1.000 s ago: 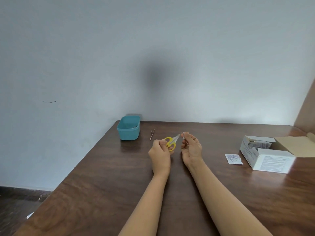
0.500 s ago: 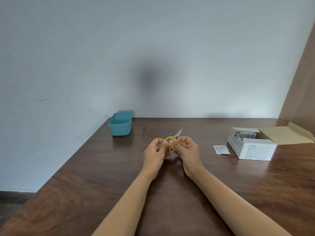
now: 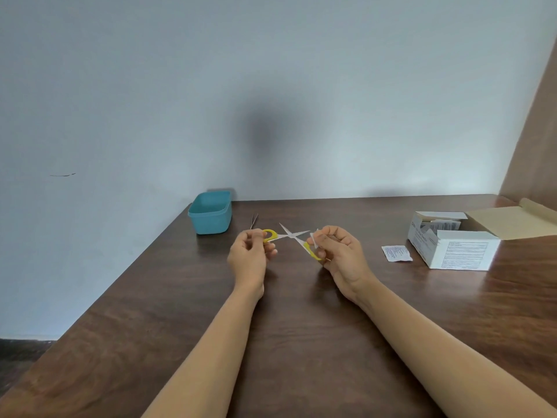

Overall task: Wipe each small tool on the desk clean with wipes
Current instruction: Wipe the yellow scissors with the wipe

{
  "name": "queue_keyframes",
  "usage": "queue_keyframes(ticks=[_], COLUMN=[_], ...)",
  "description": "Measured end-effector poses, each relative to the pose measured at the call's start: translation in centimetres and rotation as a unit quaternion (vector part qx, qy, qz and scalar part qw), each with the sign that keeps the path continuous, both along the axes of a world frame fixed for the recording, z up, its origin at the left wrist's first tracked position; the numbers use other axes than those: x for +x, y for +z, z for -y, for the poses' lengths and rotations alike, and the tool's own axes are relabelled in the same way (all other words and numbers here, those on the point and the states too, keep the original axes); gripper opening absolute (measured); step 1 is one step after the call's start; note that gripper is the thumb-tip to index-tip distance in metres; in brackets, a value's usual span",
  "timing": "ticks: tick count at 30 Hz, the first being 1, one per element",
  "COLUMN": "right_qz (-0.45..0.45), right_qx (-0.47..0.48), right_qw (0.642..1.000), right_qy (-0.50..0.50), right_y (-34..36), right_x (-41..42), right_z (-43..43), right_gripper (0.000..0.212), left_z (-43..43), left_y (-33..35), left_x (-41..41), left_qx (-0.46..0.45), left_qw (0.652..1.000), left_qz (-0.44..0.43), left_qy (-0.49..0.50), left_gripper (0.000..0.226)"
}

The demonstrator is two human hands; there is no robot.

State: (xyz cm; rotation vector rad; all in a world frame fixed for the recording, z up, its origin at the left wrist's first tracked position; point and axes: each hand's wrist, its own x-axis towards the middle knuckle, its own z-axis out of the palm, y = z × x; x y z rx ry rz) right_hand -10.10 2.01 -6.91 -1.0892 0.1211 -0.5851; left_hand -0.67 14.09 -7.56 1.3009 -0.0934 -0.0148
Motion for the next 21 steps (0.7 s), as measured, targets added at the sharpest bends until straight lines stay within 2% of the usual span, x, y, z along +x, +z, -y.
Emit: queue_keyframes(ticks=[4,9,13,17,21], right_qz=[-0.036,-0.022,0.056,0.099,0.065], right_qx=[-0.014,0.004,0.067,0.103,0.067], right_qw=[0.998,0.995,0.993,0.987,0.994], right_qy=[0.059,0.099,0.078,0.075,0.059], right_y=[0.2,0.0,0.3,0.4,-0.1], right_x=[-0.1,0.0,0.0,0.0,0.1], right_z=[0.4,0.0,-0.3,-0.9,-0.9], right_gripper=[0.016,0.019,0.021,0.010,0.011], left_z=[0.2,0.4,1.2,3.2,3.6], left_y=[-0.1,0.0,0.3,-0.5,-1.0], left_x=[0.3,0.2,-1.4,-4.2,-4.7], left_qx=[0.011,-0.055,-0.150,-0.023,-0.003], left_qw=[1.000,0.997,0.986,0.985,0.987], left_qz=[0.000,-0.031,-0.043,0.025,0.047], left_qy=[0.021,0.036,-0.061,-0.171,-0.157], left_gripper=[0.020,0.025,0.025,0.024,0.022])
